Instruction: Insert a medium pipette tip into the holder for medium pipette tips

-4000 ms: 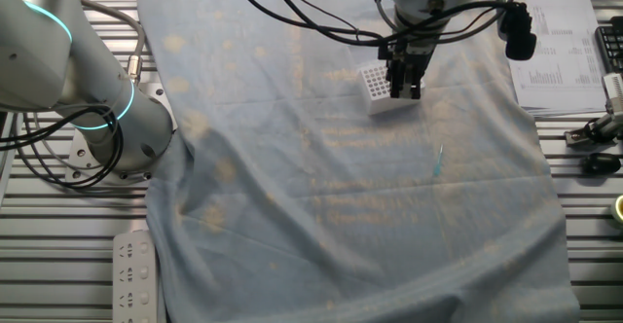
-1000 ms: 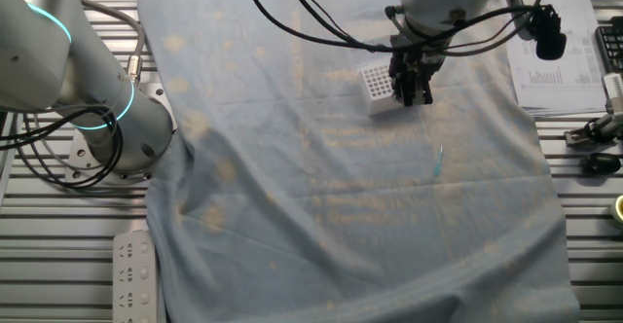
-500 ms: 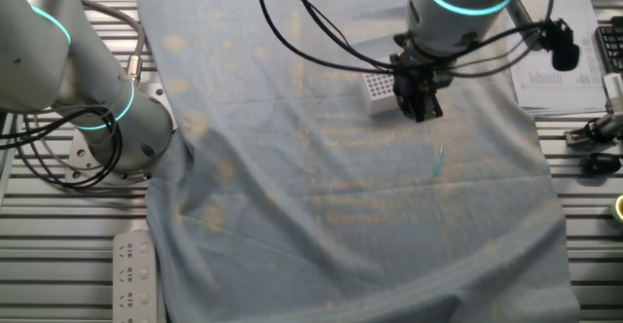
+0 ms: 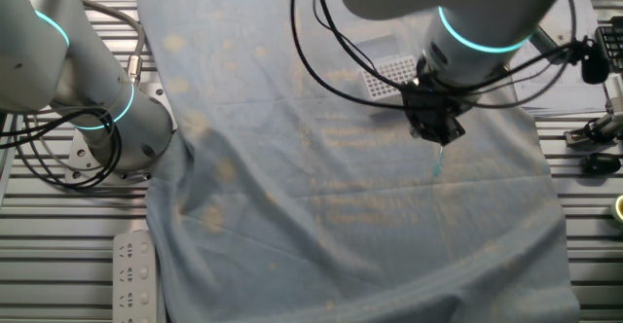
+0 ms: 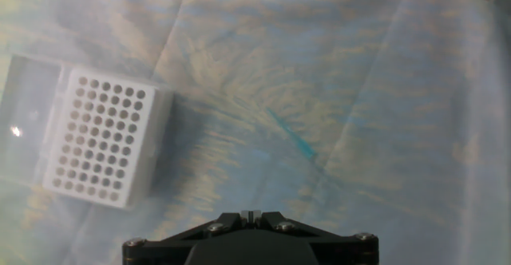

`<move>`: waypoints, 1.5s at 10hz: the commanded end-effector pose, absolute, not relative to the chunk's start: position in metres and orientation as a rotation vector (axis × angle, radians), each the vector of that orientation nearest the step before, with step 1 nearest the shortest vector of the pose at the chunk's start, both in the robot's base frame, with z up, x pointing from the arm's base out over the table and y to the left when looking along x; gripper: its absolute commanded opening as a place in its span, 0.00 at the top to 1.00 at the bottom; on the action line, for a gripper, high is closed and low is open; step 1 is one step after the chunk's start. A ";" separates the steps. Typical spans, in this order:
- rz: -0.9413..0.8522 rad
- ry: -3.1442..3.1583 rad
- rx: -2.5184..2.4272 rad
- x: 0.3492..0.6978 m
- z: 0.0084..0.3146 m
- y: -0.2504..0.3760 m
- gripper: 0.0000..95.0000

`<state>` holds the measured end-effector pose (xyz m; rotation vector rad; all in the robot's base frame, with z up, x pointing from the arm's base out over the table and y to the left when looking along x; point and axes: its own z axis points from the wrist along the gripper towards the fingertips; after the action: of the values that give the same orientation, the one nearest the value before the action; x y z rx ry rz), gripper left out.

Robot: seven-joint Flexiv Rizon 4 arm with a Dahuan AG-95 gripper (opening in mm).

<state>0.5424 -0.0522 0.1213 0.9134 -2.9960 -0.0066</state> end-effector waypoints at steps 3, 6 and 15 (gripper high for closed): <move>0.003 -2.971 1.071 0.545 0.119 -0.056 1.00; 0.049 -2.959 1.057 0.545 0.119 -0.056 1.00; -0.009 -2.706 1.646 0.578 0.097 -0.068 1.00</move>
<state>0.5669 -0.0685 0.1021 1.5236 -2.7679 0.0337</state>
